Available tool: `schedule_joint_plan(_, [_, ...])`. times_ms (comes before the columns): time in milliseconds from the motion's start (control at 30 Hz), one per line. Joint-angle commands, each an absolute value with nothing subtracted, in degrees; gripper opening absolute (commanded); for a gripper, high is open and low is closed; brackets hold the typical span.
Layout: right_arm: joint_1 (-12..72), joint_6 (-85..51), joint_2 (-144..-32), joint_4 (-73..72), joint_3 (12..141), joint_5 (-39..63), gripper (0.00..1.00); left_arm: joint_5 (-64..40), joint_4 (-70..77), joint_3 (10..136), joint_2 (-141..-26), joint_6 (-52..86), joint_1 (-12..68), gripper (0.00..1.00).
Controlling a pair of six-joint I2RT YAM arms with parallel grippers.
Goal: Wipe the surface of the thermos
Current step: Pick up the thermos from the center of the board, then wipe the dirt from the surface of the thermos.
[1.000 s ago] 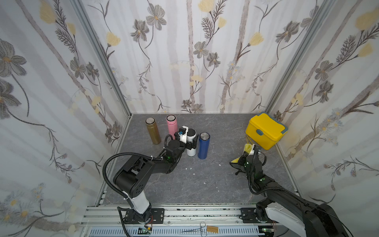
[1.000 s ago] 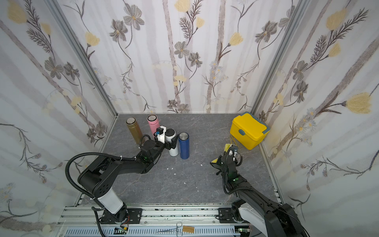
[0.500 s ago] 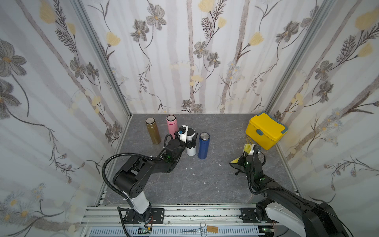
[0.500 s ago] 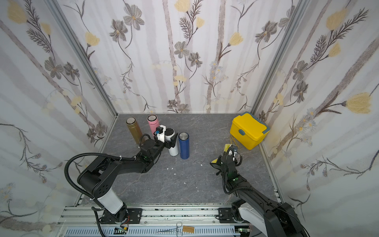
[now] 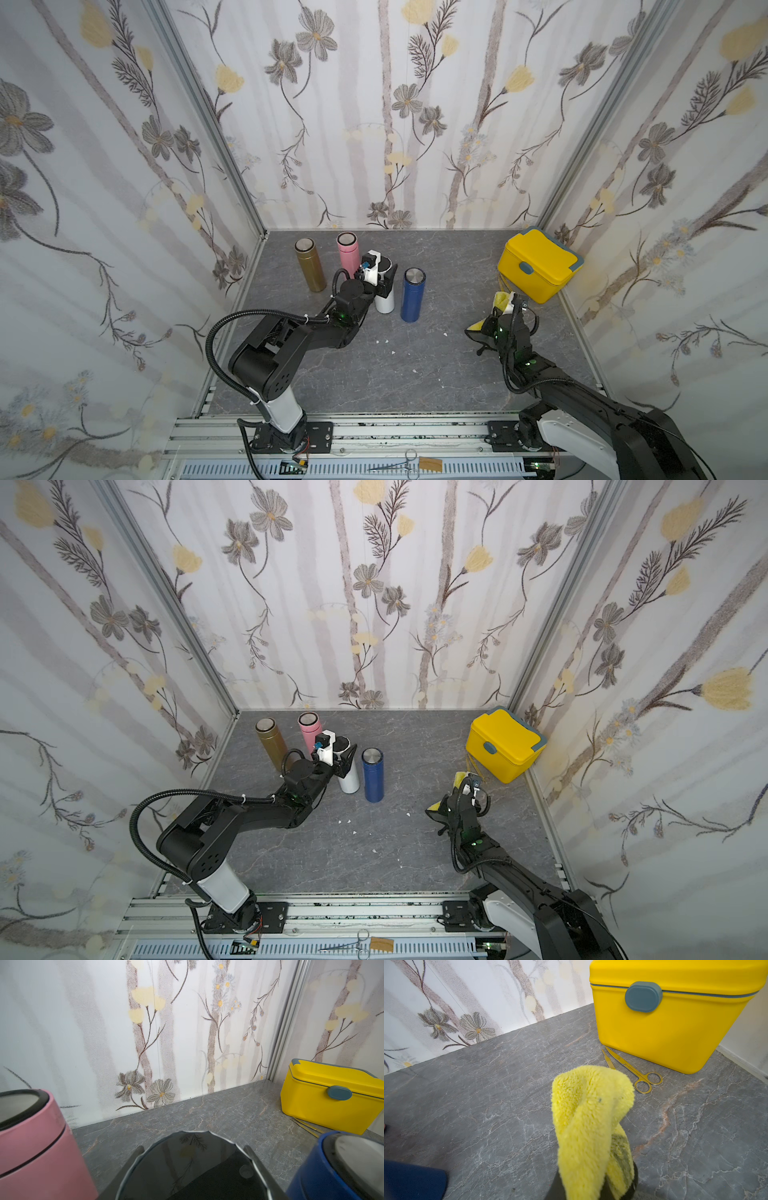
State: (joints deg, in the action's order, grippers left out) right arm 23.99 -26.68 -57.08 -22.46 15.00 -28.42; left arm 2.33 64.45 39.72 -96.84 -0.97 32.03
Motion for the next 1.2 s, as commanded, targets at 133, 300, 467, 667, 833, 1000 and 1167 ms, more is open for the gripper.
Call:
schedule_joint_plan(133, [24.07, -26.03, -55.78, -23.66, 15.61, -26.5, 0.0, 14.96, 53.47, 38.03, -81.92, 12.2, 31.9, 0.0])
schedule_joint_plan(300, [29.76, -27.06, -47.51, -14.67, 20.62, -23.23, 0.0, 15.81, 41.04, 36.07, -68.16, 20.1, 32.64, 0.0])
schedule_joint_plan(467, [44.53, -25.99, -40.71, -6.45, 29.75, -30.61, 0.0, 9.8, 36.04, 36.19, -62.75, 20.64, 34.06, 0.0])
schedule_joint_plan(667, [60.73, -25.35, -38.33, -7.46, 37.95, -25.68, 0.0, 7.2, 41.88, 30.17, -53.74, 20.03, 37.61, 0.0])
schedule_joint_plan(833, [69.1, -24.48, -42.73, -14.91, 40.77, -16.85, 0.0, -3.75, 56.0, 22.3, -49.88, 23.35, 39.24, 0.0])
schedule_joint_plan(1000, [71.16, -29.92, -50.58, -23.72, 35.44, -16.4, 0.0, -2.25, 59.29, 21.34, -51.39, 24.13, 42.19, 0.0])
schedule_joint_plan(1167, [72.24, -36.04, -56.74, -28.83, 26.84, -21.51, 0.0, -1.57, 59.86, 20.81, -52.61, 20.57, 43.27, 0.0])
